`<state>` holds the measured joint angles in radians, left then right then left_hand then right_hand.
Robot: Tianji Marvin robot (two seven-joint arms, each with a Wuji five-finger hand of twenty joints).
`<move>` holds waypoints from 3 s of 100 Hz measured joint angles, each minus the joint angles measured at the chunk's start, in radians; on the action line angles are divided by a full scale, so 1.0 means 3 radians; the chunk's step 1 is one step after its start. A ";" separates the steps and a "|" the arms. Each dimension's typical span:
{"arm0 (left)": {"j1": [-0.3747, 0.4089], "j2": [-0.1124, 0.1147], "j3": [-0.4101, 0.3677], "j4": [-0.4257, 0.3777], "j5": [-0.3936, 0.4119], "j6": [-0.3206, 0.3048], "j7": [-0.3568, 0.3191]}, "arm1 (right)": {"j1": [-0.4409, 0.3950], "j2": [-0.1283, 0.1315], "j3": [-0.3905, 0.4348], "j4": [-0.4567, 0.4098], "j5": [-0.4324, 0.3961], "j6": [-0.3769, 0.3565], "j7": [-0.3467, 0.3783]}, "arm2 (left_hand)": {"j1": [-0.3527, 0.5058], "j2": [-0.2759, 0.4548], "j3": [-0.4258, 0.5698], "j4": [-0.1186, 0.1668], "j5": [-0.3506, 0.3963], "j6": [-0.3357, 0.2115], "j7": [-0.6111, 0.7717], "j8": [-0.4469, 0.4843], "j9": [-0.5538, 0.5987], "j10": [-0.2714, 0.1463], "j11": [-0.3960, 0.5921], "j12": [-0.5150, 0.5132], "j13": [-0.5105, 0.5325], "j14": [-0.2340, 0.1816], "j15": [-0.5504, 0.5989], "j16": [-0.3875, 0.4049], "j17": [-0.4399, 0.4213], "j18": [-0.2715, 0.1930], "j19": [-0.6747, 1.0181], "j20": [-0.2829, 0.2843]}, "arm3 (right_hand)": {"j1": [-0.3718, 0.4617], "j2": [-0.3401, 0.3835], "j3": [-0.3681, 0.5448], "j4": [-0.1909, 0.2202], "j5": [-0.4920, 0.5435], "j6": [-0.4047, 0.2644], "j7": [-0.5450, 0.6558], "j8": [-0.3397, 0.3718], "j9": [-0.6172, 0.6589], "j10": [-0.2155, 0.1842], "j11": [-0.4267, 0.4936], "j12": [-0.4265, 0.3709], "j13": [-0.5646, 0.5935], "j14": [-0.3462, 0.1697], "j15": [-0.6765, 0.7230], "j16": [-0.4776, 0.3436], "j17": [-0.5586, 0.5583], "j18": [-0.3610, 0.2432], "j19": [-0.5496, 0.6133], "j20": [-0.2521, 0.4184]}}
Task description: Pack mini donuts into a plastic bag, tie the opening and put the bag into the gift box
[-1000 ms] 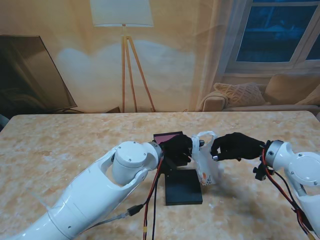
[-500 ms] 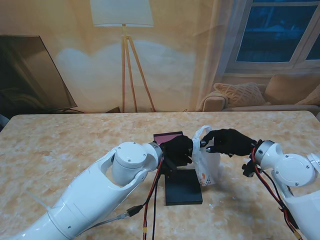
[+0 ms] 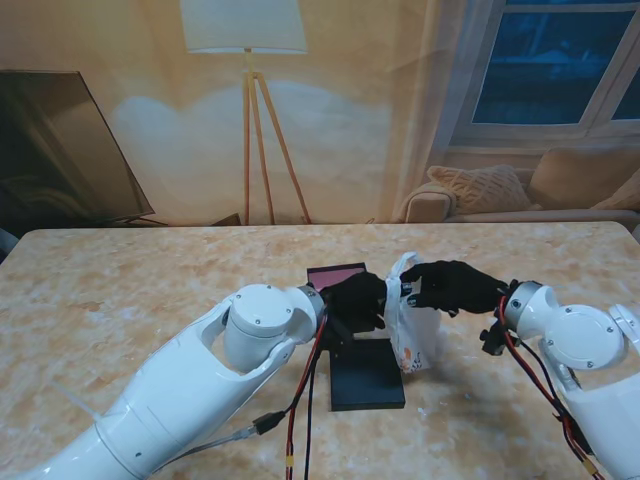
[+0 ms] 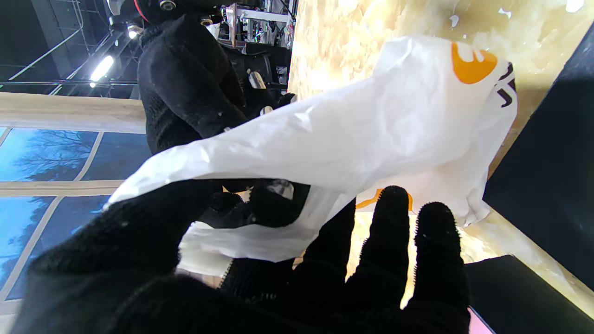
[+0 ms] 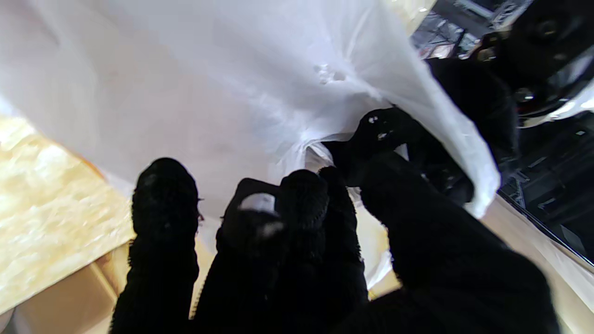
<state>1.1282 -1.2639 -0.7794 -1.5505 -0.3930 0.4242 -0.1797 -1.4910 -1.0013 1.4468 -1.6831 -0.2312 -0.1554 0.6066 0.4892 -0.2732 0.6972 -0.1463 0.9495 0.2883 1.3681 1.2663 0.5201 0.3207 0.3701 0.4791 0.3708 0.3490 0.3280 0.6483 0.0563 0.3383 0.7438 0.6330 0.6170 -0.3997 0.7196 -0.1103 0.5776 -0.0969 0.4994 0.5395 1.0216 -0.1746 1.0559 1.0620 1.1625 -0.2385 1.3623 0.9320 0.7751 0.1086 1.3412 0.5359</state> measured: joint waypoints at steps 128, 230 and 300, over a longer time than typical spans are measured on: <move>-0.0012 0.0007 0.0000 0.0020 -0.0034 -0.0003 -0.0044 | 0.0174 0.0009 -0.0146 0.0153 -0.0118 -0.0039 -0.0091 | -0.0002 0.0000 0.0048 0.0000 0.0068 -0.0072 0.0049 0.0000 0.0000 0.0040 -0.0128 -0.0070 0.0000 0.0002 0.0000 0.0000 0.0000 0.0035 -0.0069 0.0009 | -0.0103 -0.0247 0.0246 -0.0078 -0.0450 -0.0053 -0.0219 -0.0027 -0.0222 0.0075 -0.0201 0.0006 -0.0182 0.0031 -0.0274 -0.0034 -0.0141 0.0032 -0.0283 0.0018; -0.0022 0.0006 0.0028 0.0028 0.0030 -0.0028 -0.0040 | 0.0240 0.0020 -0.0182 0.0169 0.0237 0.0257 0.0173 | -0.0002 0.0000 0.0074 0.0000 0.0075 -0.0114 0.0052 0.0000 0.0055 0.0006 -0.0123 -0.0078 0.0000 0.0002 -0.0013 0.0000 0.0000 0.0036 -0.0070 0.0047 | -0.0011 -0.0517 0.0055 -0.0345 0.0461 -0.0818 0.1524 0.1397 -0.0656 0.0405 -0.0713 -0.0103 -0.0734 0.0351 -0.0808 -0.0044 -0.0762 0.0298 -0.0672 0.0021; -0.0127 0.0051 0.0140 0.0122 0.0285 -0.0189 -0.0183 | 0.0240 0.0026 -0.0109 0.0257 0.0398 0.0250 0.0299 | -0.0034 -0.0008 0.0073 -0.0017 0.0074 -0.0171 0.0052 -0.0003 0.0067 -0.0002 -0.0078 -0.0051 0.0003 0.0002 -0.0013 0.0000 0.0000 0.0036 -0.0070 0.0052 | -0.0355 -0.0558 0.0347 -0.0033 0.1080 -0.0750 0.2635 0.2678 -0.0365 0.0419 -0.0815 -0.0320 -0.0472 0.0382 -0.1098 -0.0250 -0.0629 0.0328 -0.0807 -0.0043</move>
<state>1.0902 -1.2485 -0.7374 -1.5140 -0.3075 0.3674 -0.2347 -1.4190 -0.9933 1.4141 -1.6061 -0.1119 -0.0803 0.6964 0.4789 -0.2755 0.7191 -0.1514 0.9715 0.2371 1.3838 1.2655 0.5403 0.3202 0.3466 0.4638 0.3717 0.3497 0.3240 0.6483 0.0563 0.3491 0.7230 0.6486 0.5105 -0.5670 0.8238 -0.1203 0.9017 -0.3218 1.2899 1.3430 0.9122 -0.0488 0.8115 0.9659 1.0209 -0.1239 1.0329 0.8570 0.5863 0.2070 1.0990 0.5230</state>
